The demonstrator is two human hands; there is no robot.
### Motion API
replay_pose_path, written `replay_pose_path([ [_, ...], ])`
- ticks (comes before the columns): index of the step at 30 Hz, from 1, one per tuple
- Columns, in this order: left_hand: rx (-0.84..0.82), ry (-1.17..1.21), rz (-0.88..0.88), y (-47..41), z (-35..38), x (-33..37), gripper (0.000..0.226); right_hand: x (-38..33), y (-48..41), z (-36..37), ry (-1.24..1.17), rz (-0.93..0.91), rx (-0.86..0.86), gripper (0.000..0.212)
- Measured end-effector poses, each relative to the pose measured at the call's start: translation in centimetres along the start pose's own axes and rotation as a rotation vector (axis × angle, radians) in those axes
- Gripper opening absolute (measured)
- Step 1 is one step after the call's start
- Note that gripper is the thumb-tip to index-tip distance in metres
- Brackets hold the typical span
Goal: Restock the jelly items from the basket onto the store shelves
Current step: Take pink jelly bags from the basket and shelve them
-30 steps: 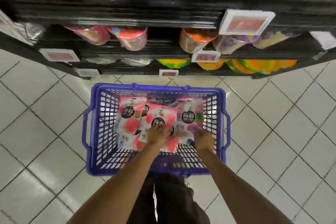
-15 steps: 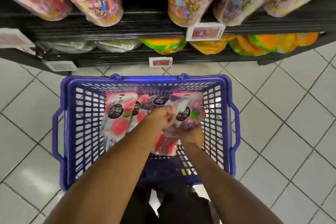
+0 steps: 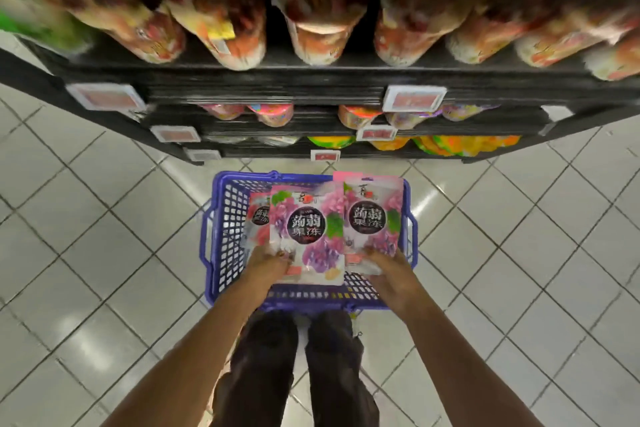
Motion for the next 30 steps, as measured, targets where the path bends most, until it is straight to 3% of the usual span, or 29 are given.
replay_pose_path([
  [3, -0.097, 0.074, 0.077, 8.2, -2.5, 4.2, 0.047, -4.2, 6.9, 3.2, 0.028, -0.017, -0.033, 0.052],
  [6, -0.168, 0.261, 0.058, 17.0, -5.9, 8.4, 0.032, -8.3, 12.9, 6.5, 0.076, -0.093, 0.005, 0.056],
  [9, -0.232, 0.363, 0.208, 24.5, -9.4, 11.3, 0.064, -12.9, 18.3, 10.3, 0.075, -0.161, -0.053, 0.074],
  [12, -0.184, 0.348, 0.402, 30.9, -12.5, 14.5, 0.077, -17.5, 22.8, 14.2, 0.092, -0.216, -0.123, 0.090],
  [16, -0.095, 0.350, 0.649, 37.8, -16.1, 17.8, 0.088, -23.1, 27.8, 18.8, 0.170, -0.378, -0.212, 0.094],
  [21, -0.021, 0.460, 0.760, 43.5, -20.2, 19.9, 0.066, -29.9, 32.8, 23.5, 0.253, -0.589, -0.456, 0.058],
  [25, 0.003, 0.504, 0.908, 47.2, -22.5, 21.8, 0.058, -33.9, 36.1, 27.1, 0.267, -0.753, -0.549, 0.066],
  [30, 0.068, 0.570, 1.053, 51.6, -26.2, 24.3, 0.050, -37.2, 39.2, 31.0, 0.180, -0.864, -0.596, 0.062],
])
Point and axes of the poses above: each hand's wrist, its own y-axis away from the middle knuckle, its own z-axis out of the palm, x = y × z, the point moved 1 cm from there along -y, towards the middle knuckle, and after that the axes turned 8 degrees about -z, right-handed, at the moved point
